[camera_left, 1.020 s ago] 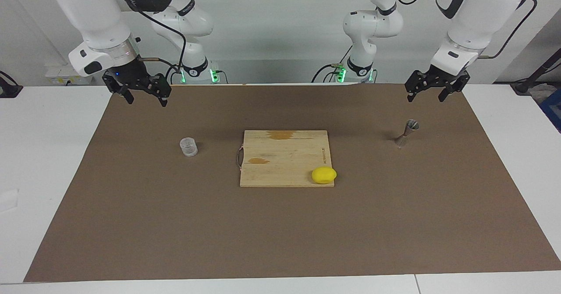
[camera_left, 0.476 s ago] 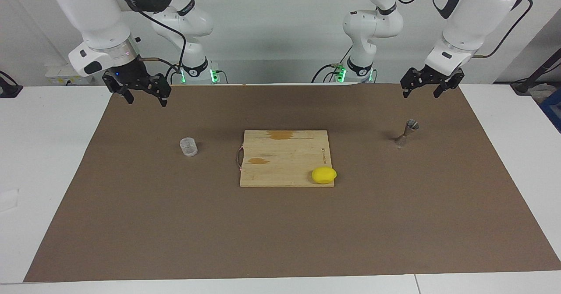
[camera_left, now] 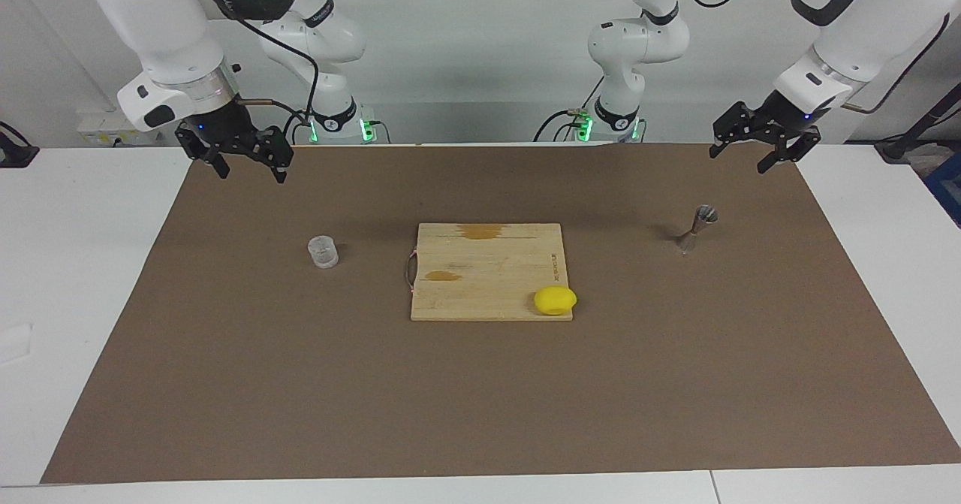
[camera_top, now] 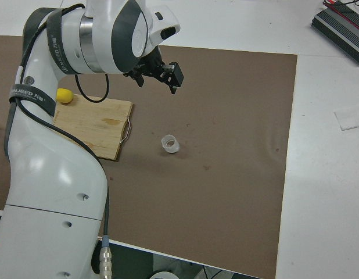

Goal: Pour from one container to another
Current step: 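Move the left gripper down toward the small dark cup, then open the left gripper and close it around the dark cup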

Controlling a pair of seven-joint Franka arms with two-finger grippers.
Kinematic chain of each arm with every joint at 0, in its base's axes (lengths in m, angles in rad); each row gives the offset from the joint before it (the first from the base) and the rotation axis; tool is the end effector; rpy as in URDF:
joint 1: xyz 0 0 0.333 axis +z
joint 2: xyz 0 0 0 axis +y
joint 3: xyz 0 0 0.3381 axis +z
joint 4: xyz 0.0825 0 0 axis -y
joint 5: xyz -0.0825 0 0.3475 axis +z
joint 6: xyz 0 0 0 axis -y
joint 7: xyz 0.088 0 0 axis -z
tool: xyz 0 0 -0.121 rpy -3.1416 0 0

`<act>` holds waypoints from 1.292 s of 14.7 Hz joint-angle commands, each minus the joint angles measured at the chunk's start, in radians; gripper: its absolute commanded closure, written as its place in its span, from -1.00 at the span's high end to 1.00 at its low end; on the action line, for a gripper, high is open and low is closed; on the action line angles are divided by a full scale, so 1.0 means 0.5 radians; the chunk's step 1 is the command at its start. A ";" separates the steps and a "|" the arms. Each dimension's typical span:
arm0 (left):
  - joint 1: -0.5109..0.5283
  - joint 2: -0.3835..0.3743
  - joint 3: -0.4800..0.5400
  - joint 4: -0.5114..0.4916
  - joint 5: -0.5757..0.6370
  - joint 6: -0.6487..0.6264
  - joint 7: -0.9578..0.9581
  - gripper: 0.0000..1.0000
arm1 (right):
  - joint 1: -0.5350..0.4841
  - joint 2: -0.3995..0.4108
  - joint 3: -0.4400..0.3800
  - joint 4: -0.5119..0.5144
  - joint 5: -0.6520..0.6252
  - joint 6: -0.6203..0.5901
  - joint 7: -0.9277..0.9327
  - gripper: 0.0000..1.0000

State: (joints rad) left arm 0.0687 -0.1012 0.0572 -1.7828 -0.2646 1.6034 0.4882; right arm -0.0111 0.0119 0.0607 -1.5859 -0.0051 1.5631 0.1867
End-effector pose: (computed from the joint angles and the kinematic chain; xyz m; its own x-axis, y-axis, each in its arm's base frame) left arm 0.4811 0.0312 0.5979 0.9426 -0.3294 0.0543 -0.3314 -0.9035 0.2717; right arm 0.5193 0.0249 0.6192 0.9901 -0.1367 -0.0333 -0.1364 -0.9906 0.0107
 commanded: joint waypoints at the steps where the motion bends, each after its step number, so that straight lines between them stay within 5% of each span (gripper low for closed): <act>1: 0.108 -0.080 -0.010 -0.162 -0.163 0.091 0.277 1.00 | -0.027 0.010 0.007 0.030 0.050 -0.040 -0.054 0.99; 9: 0.366 -0.049 -0.007 -0.300 -0.801 0.002 1.255 1.00 | -0.027 0.010 0.007 0.030 0.050 -0.040 -0.054 0.99; 19: 0.700 0.282 -0.007 -0.306 -1.281 -0.219 2.133 1.00 | -0.027 0.010 0.007 0.030 0.050 -0.040 -0.054 0.99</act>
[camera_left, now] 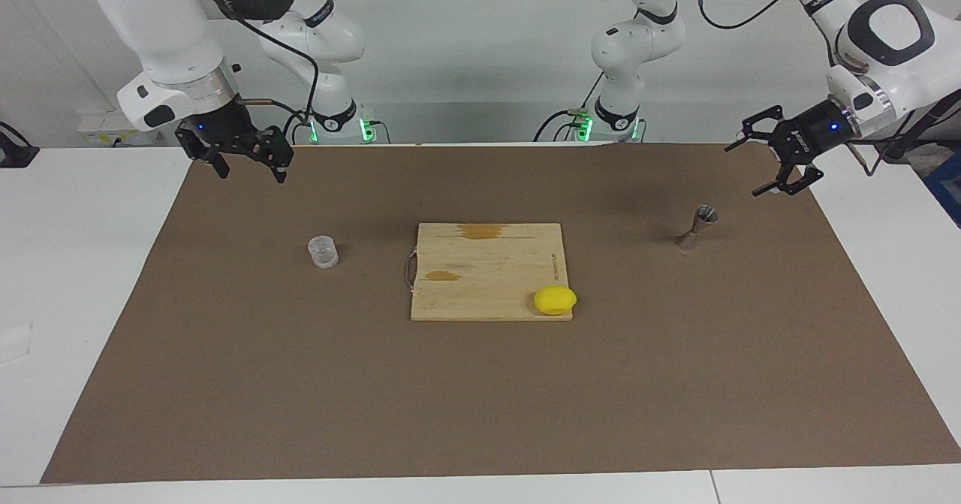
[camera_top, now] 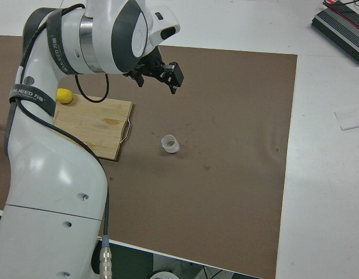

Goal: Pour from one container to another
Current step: 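Open the left gripper and close it around the dark cup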

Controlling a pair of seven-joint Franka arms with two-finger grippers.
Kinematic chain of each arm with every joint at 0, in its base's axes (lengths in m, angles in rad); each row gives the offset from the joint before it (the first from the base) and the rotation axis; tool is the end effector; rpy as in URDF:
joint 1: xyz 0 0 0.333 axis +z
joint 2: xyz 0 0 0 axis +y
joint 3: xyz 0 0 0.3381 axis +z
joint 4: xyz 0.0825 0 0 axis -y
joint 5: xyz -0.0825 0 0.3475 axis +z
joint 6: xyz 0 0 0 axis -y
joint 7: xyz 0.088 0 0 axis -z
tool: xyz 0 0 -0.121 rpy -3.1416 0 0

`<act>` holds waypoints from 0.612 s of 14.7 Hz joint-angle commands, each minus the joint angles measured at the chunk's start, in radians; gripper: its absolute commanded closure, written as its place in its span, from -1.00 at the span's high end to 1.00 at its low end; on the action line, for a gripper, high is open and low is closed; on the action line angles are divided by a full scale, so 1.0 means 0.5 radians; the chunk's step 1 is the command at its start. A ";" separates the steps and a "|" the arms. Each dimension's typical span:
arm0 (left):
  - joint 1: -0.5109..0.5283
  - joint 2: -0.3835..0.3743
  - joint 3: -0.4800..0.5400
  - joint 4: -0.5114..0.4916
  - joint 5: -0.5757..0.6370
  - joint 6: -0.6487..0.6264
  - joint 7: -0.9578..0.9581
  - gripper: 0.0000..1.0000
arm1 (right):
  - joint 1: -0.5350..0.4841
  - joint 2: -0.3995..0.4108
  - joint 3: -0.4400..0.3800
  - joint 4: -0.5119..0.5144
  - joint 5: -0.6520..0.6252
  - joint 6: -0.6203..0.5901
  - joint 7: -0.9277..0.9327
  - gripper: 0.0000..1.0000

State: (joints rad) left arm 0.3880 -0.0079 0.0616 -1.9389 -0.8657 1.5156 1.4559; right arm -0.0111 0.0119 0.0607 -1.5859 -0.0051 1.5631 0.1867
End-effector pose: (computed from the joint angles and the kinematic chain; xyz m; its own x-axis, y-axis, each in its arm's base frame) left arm 0.4751 0.1231 0.5217 0.6171 -0.4221 0.6641 -0.7829 -0.4137 0.4646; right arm 0.5193 0.0249 0.6192 0.9901 -0.1367 -0.0333 -0.1364 -0.9906 0.0107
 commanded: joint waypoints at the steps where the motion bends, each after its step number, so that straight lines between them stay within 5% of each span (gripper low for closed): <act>1: 0.083 0.159 -0.016 0.000 -0.088 -0.046 0.321 1.00 | -0.027 0.007 0.007 0.030 0.050 -0.040 -0.054 0.99; 9: 0.319 0.537 -0.016 -0.055 -0.241 -0.083 1.290 1.00 | -0.027 0.010 0.007 0.030 0.050 -0.040 -0.054 0.99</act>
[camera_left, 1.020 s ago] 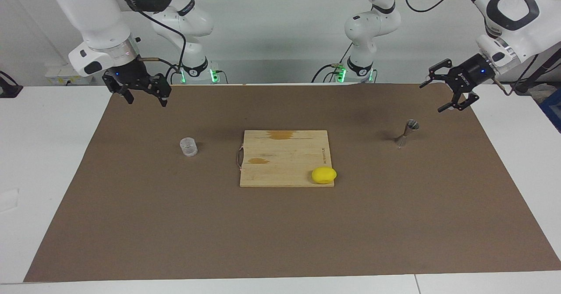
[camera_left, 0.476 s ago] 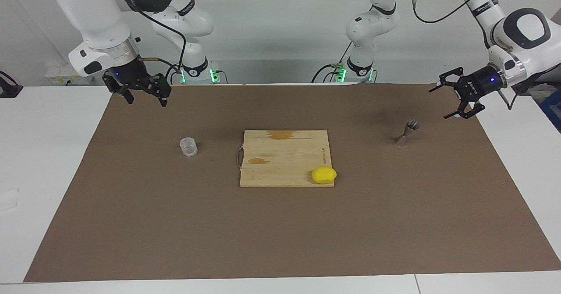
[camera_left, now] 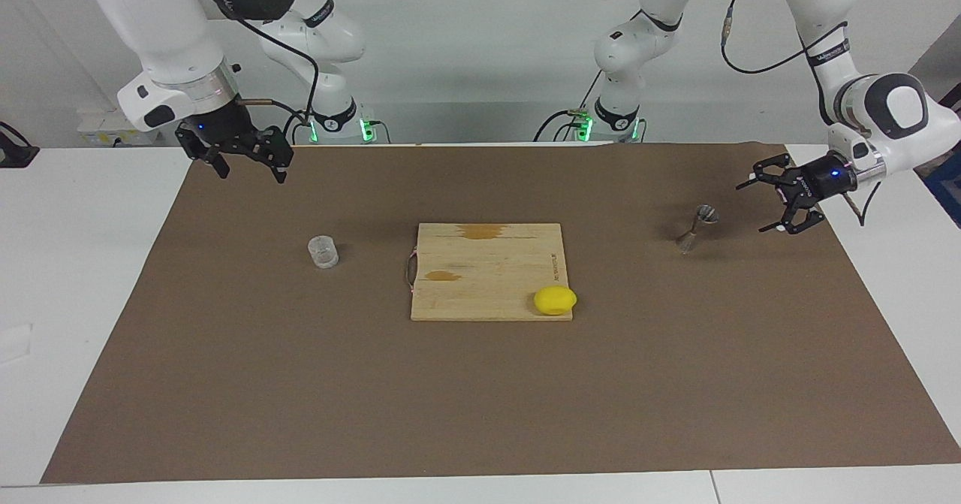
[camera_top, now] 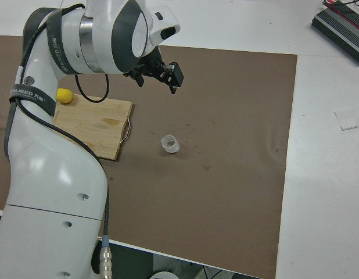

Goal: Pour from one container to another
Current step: 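Open the left gripper and close it around the dark cup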

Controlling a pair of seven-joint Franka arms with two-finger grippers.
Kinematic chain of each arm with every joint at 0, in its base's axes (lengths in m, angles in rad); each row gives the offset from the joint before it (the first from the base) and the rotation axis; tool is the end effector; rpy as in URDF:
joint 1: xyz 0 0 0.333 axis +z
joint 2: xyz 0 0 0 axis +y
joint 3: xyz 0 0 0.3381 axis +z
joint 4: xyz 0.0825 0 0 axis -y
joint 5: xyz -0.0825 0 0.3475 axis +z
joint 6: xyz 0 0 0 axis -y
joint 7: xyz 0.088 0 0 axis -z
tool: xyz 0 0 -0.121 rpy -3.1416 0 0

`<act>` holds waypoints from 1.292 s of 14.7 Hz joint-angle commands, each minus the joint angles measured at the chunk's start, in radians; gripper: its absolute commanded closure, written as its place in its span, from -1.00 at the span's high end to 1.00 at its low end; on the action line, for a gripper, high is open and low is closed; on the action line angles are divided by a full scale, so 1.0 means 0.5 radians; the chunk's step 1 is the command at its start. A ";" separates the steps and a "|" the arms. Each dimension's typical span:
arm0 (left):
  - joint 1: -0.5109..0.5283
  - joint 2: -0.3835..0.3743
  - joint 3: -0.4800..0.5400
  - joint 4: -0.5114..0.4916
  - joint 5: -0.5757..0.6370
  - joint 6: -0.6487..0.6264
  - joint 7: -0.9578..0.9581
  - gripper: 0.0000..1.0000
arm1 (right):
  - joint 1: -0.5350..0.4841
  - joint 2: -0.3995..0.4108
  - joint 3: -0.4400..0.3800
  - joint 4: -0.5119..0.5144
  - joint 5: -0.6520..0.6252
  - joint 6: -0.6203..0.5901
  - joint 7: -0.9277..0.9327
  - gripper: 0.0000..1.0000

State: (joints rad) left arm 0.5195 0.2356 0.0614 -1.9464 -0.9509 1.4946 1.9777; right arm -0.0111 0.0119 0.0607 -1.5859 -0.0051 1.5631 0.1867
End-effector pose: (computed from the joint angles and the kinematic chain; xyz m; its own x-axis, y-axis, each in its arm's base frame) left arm 0.4865 0.1931 0.4037 0.3819 -0.3730 0.8456 -0.9176 -0.2625 0.2986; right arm 0.5193 0.0249 0.6192 0.9901 -0.1367 -0.0333 -0.1364 -0.9906 0.0107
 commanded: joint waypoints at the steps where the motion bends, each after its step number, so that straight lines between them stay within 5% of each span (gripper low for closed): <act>1: 0.071 0.050 -0.015 -0.086 -0.080 -0.038 0.318 1.00 | -0.027 0.010 0.007 0.030 0.050 -0.040 -0.054 0.99; 6: 0.124 0.219 -0.015 -0.145 -0.077 -0.219 0.698 1.00 | -0.027 0.007 0.007 0.030 0.050 -0.040 -0.054 0.99; 19: 0.044 0.201 -0.018 -0.280 -0.083 -0.216 0.929 1.00 | -0.027 0.007 0.007 0.030 0.050 -0.040 -0.054 0.99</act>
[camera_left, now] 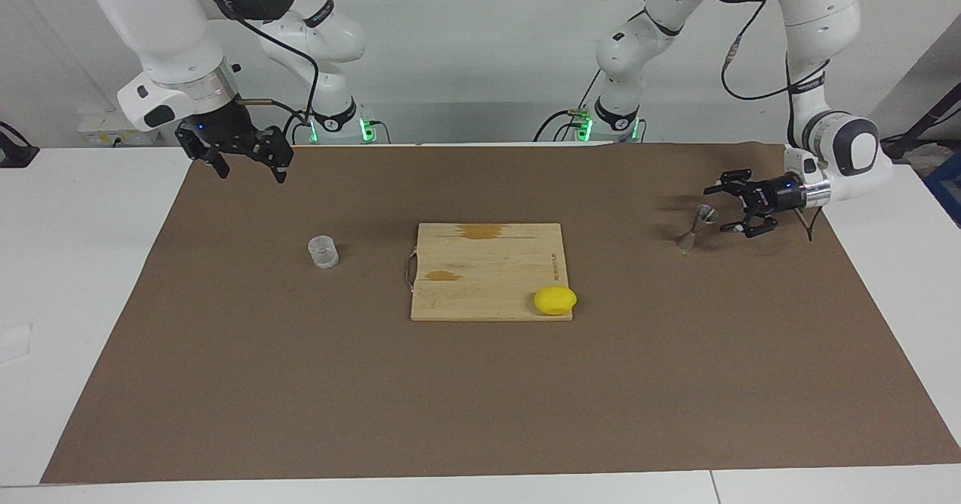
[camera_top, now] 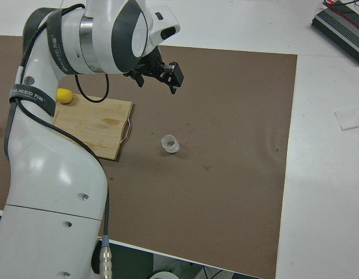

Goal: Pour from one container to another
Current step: 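Open the left gripper and close it around the dark cup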

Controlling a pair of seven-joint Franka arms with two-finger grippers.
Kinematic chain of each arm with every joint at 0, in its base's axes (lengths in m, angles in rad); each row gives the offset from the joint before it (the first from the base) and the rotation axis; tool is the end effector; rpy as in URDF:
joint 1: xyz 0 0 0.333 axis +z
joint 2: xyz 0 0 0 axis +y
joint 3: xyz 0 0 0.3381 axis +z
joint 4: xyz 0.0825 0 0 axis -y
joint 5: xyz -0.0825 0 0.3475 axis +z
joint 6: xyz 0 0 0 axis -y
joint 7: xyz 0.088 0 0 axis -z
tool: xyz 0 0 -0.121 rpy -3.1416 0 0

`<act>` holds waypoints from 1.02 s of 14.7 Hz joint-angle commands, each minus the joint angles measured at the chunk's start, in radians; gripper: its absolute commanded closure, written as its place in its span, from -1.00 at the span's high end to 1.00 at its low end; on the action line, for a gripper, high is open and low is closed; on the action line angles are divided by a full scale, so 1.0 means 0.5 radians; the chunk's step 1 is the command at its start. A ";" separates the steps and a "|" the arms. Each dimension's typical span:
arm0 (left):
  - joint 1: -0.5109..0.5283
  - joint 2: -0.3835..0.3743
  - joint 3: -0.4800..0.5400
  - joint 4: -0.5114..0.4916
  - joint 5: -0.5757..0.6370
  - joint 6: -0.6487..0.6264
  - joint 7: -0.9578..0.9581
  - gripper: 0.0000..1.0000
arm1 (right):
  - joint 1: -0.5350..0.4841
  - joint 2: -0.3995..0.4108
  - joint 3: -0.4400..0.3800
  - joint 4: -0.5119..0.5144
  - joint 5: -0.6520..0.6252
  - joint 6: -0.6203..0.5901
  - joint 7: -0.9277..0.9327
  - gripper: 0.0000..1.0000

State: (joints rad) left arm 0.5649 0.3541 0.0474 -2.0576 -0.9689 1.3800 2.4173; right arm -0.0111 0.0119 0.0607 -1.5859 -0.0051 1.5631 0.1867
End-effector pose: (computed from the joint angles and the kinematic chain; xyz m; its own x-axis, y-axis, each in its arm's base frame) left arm 0.4516 0.1793 0.3174 0.1373 -0.2382 0.9615 -0.9904 -0.0503 0.1290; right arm 0.5193 0.0249 0.6192 0.9901 -0.1367 -0.0333 -0.1364 -0.9906 0.0107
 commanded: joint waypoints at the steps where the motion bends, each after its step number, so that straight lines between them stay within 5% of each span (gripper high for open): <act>1: -0.071 -0.036 0.010 -0.060 -0.068 0.013 0.050 1.00 | -0.027 0.007 0.007 0.030 0.050 -0.040 -0.054 0.99; 12: -0.124 -0.039 0.013 -0.100 -0.124 0.115 0.080 0.96 | -0.027 0.007 0.007 0.030 0.050 -0.040 -0.054 0.99; 15: -0.127 -0.039 0.013 -0.100 -0.124 0.115 0.080 0.78 | -0.027 0.007 0.007 0.030 0.050 -0.040 -0.054 0.99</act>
State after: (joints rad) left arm 0.5150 0.3541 0.0432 -2.0776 -1.0107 1.4164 2.4348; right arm -0.0111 0.0119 0.0607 -1.5859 -0.0051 1.5631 0.1867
